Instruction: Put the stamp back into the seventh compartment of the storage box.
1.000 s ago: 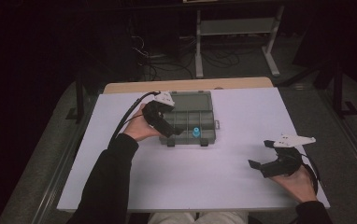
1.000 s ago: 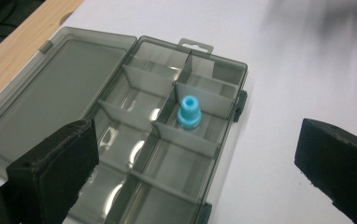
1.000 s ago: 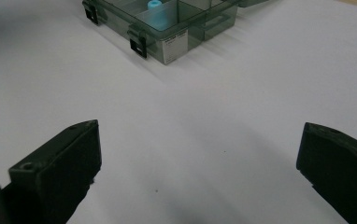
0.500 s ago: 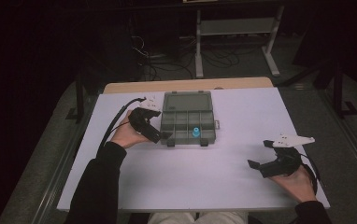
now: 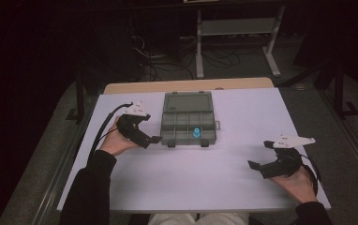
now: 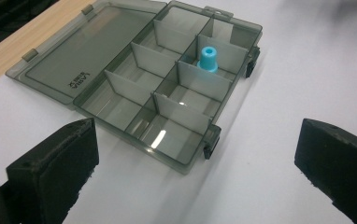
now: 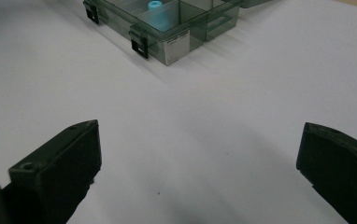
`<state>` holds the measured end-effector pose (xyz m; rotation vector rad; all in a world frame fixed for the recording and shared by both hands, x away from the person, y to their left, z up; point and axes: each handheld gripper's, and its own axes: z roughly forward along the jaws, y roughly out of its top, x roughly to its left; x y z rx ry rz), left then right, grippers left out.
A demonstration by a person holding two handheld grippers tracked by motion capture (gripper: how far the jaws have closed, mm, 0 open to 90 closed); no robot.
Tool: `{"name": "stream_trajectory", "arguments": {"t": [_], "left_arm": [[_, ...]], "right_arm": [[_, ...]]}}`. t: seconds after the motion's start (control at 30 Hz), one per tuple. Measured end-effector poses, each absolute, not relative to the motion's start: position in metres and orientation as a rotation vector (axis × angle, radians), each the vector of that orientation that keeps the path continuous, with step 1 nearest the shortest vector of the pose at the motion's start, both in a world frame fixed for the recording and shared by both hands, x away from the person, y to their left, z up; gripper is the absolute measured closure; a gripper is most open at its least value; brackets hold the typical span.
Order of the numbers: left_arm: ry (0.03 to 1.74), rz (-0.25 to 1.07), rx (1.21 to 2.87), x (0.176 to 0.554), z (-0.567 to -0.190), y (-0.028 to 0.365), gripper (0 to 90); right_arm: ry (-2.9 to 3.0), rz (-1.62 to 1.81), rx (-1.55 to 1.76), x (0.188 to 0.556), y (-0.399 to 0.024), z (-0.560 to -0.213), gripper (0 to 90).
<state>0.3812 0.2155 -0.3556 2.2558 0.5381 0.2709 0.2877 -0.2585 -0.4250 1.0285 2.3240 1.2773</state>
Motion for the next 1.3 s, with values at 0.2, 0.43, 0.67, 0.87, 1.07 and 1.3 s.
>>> {"name": "stream_trajectory", "arguments": {"t": [0.2,0.43,0.67,0.87,1.07,1.3], "left_arm": [[0.546,0.290,2.271,0.369,-0.361,0.224,0.0],[0.559,0.318,2.236,0.357,-0.361,0.235,0.0],[0.580,0.324,2.224,0.349,-0.372,0.245,0.0],[0.607,0.327,2.202,0.341,-0.383,0.253,0.0],[0.634,0.353,2.161,0.334,-0.389,0.263,0.0],[0.672,0.359,2.110,0.326,-0.393,0.279,0.0]], "right_arm": [[2.322,1.280,1.026,0.286,-0.258,-0.424,0.0],[2.321,1.284,1.022,0.285,-0.258,-0.424,0.0],[2.321,1.282,1.023,0.285,-0.258,-0.424,0.0],[2.321,1.282,1.025,0.284,-0.257,-0.424,0.0],[2.322,1.282,1.026,0.283,-0.257,-0.425,0.0],[2.317,1.284,1.019,0.282,-0.257,-0.424,0.0]]}}
